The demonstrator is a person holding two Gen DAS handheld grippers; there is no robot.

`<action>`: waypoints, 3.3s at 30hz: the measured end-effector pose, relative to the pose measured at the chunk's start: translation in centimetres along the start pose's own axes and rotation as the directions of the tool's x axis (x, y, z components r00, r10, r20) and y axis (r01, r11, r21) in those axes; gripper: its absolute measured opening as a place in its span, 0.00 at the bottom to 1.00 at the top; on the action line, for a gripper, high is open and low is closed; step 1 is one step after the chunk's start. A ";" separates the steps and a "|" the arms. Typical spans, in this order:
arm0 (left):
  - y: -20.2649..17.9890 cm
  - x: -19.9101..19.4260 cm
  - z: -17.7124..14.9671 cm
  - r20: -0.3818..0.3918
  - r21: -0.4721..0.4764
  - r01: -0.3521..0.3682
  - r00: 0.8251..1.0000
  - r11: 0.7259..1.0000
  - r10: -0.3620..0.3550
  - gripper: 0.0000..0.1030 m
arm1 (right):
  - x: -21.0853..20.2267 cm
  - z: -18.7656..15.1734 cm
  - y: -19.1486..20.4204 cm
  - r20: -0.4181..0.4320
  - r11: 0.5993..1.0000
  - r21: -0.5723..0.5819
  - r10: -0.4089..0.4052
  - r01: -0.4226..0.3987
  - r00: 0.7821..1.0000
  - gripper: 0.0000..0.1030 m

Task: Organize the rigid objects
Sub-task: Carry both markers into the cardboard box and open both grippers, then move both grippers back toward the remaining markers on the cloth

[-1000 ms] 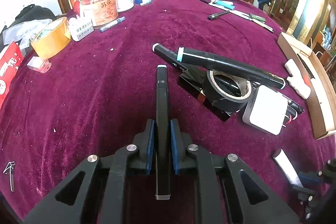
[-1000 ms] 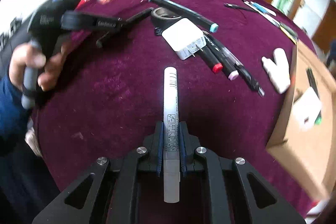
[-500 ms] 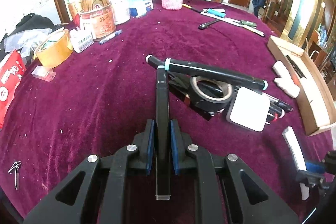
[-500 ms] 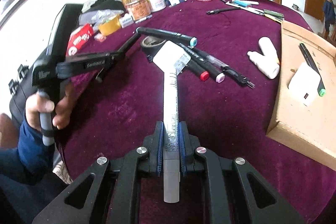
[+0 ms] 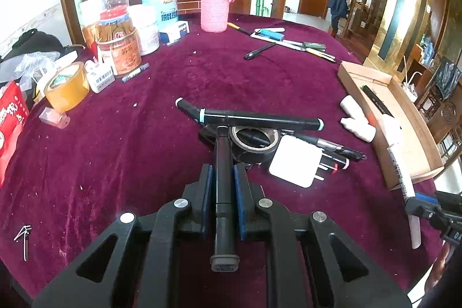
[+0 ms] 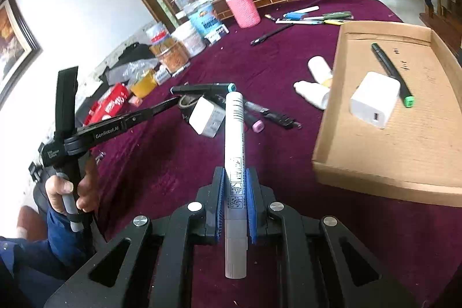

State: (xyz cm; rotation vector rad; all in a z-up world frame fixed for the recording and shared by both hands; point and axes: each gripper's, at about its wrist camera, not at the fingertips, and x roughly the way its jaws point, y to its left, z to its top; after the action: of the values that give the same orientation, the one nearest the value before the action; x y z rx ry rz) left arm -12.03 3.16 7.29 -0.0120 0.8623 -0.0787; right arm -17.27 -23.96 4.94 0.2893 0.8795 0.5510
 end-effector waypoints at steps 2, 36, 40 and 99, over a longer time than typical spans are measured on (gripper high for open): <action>-0.1 -0.2 0.2 0.000 -0.003 0.006 1.000 1.000 -0.006 0.12 | -0.5 0.0 -0.4 0.013 1.000 0.008 0.002 -0.002 1.000 0.12; -20.9 1.6 6.3 0.033 0.191 0.301 0.949 0.935 -0.312 0.12 | -5.4 3.8 -14.5 0.157 0.899 0.404 -0.252 0.171 0.955 0.12; -22.9 5.7 7.3 -0.017 0.171 0.294 0.955 0.940 -0.296 0.12 | -4.4 4.2 -16.0 0.138 0.881 0.436 -0.266 0.183 0.954 0.12; 6.5 4.7 4.2 0.093 -0.258 0.076 0.994 0.963 -0.054 0.35 | -2.4 4.8 -11.0 0.287 0.974 0.141 -0.210 0.176 0.935 0.27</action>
State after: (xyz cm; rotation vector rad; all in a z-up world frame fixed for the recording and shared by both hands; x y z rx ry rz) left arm -5.37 9.18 6.21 -0.2895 0.7814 -0.0251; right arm -11.02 -34.47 4.39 0.3743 0.6343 0.2645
